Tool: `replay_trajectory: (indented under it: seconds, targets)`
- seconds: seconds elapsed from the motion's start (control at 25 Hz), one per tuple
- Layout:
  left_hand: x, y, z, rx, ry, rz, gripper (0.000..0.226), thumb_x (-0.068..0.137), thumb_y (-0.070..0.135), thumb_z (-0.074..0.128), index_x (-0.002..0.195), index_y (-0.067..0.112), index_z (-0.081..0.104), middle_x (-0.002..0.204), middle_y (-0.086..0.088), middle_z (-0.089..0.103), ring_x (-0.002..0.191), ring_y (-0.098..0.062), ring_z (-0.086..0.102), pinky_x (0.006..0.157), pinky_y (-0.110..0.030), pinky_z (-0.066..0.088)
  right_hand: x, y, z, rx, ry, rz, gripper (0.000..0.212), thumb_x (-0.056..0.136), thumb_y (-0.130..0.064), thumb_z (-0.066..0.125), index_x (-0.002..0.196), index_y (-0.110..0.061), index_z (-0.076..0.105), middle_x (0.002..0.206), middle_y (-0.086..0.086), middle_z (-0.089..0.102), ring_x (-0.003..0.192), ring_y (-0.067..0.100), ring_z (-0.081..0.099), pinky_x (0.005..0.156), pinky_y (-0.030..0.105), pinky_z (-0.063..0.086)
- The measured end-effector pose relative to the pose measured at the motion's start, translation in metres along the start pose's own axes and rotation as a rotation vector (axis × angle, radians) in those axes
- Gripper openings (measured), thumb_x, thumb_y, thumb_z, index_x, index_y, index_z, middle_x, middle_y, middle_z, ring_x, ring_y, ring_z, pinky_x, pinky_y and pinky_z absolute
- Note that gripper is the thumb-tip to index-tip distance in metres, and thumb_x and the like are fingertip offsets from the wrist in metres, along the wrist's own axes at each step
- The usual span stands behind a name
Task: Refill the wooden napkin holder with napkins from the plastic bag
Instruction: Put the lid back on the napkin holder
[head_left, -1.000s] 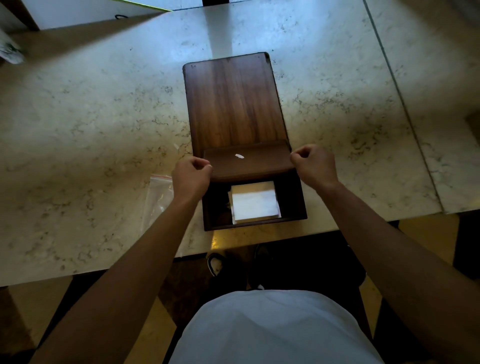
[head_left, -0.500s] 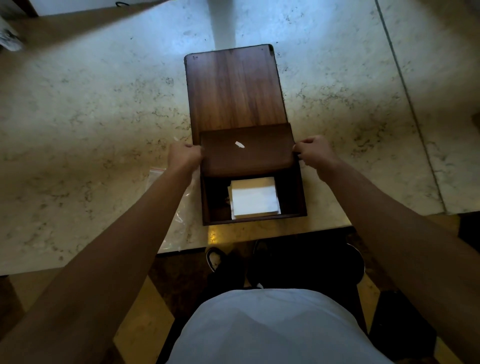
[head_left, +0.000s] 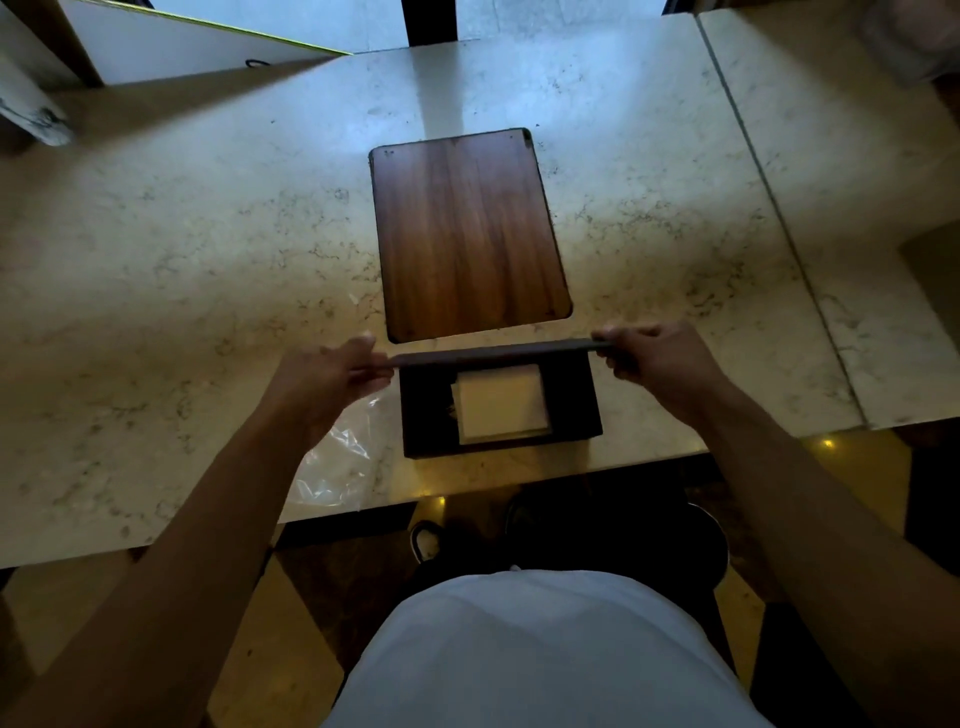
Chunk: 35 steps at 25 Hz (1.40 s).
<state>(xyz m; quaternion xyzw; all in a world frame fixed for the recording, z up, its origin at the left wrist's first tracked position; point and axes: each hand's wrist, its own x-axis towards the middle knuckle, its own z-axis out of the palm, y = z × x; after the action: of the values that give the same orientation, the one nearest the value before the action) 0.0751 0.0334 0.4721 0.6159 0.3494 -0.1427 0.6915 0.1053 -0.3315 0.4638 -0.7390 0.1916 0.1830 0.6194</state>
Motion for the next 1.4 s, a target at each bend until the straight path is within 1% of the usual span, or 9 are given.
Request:
replay_trajectory:
  seconds: [0.12,0.24,0.36,0.52,0.64,0.84,1.0,1.24,1.4]
  targets:
    - [-0.014,-0.022,-0.002,0.067,0.049,-0.020,0.007,0.083,-0.008,0.072,0.089,-0.004,0.072,0.098,-0.023,0.073,0.089,-0.029,0.076,0.065,-0.029,0.063,-0.012,0.019,0.000,-0.006,-0.024,0.067,0.019,0.091,-0.007,0.070,0.108,-0.002,0.075,0.104,0.016,0.076,0.093,0.025,0.071,0.085,0.038,0.058]
    - [-0.022,-0.042,0.001,0.103,0.098,-0.012,0.021,0.076,-0.016,0.074,0.095,-0.008,0.073,0.100,-0.025,0.074,0.093,-0.033,0.074,0.071,-0.032,0.064,-0.018,0.032,0.004,-0.102,0.053,0.062,0.011,0.087,-0.010,0.075,0.097,-0.005,0.078,0.092,0.014,0.078,0.086,0.024,0.074,0.073,0.034,0.062]
    - [-0.021,-0.054,0.004,0.158,0.141,0.029,0.021,0.073,-0.016,0.077,0.091,-0.004,0.075,0.099,-0.023,0.074,0.092,-0.032,0.074,0.077,-0.036,0.063,-0.020,0.040,0.009,-0.284,0.131,-0.001,0.003,0.085,-0.017,0.078,0.082,-0.016,0.079,0.078,0.003,0.078,0.073,0.014,0.075,0.058,0.025,0.054]
    - [-0.020,-0.062,0.011,0.276,0.225,0.091,0.021,0.072,-0.011,0.080,0.081,0.008,0.078,0.091,-0.016,0.077,0.088,-0.029,0.075,0.081,-0.043,0.063,-0.021,0.044,0.014,-0.420,0.187,-0.055,0.008,0.084,-0.019,0.074,0.077,-0.022,0.077,0.072,-0.006,0.074,0.070,0.007,0.070,0.066,0.026,0.050]
    - [-0.024,-0.067,0.015,0.350,0.273,0.153,0.030,0.072,-0.008,0.080,0.070,0.022,0.077,0.080,-0.007,0.078,0.078,-0.021,0.076,0.077,-0.041,0.064,-0.024,0.047,0.018,-0.440,0.207,-0.066,0.014,0.086,-0.020,0.067,0.074,-0.020,0.076,0.070,-0.010,0.072,0.070,0.005,0.067,0.062,0.025,0.048]
    - [-0.028,-0.067,0.020,0.491,0.313,0.239,0.035,0.074,-0.001,0.081,0.064,0.032,0.074,0.069,0.006,0.075,0.061,-0.007,0.073,0.070,-0.033,0.064,-0.027,0.050,0.025,-0.506,0.245,-0.093,0.026,0.089,-0.025,0.060,0.073,-0.011,0.075,0.070,-0.003,0.073,0.071,0.013,0.067,0.066,0.032,0.050]
    - [-0.027,-0.069,0.022,0.577,0.296,0.273,0.026,0.076,0.002,0.081,0.071,0.028,0.075,0.073,0.007,0.075,0.069,-0.009,0.072,0.076,-0.034,0.062,-0.028,0.053,0.027,-0.565,0.248,-0.127,0.032,0.090,-0.025,0.059,0.064,-0.013,0.072,0.065,-0.001,0.071,0.065,0.013,0.065,0.055,0.026,0.043]
    - [-0.022,-0.073,0.020,0.593,0.283,0.269,0.030,0.075,0.002,0.081,0.071,0.031,0.074,0.075,0.008,0.074,0.074,-0.010,0.073,0.078,-0.035,0.062,-0.030,0.056,0.028,-0.563,0.257,-0.135,0.031,0.092,-0.024,0.058,0.066,-0.015,0.073,0.064,-0.004,0.070,0.059,0.005,0.060,0.045,0.010,0.037]
    - [-0.020,-0.075,0.020,0.601,0.282,0.274,0.033,0.074,0.003,0.082,0.071,0.034,0.070,0.075,0.011,0.072,0.075,-0.007,0.071,0.078,-0.033,0.060,-0.030,0.057,0.029,-0.586,0.247,-0.135,0.027,0.093,-0.023,0.058,0.086,-0.013,0.081,0.074,-0.006,0.073,0.062,-0.003,0.058,0.051,0.006,0.035]
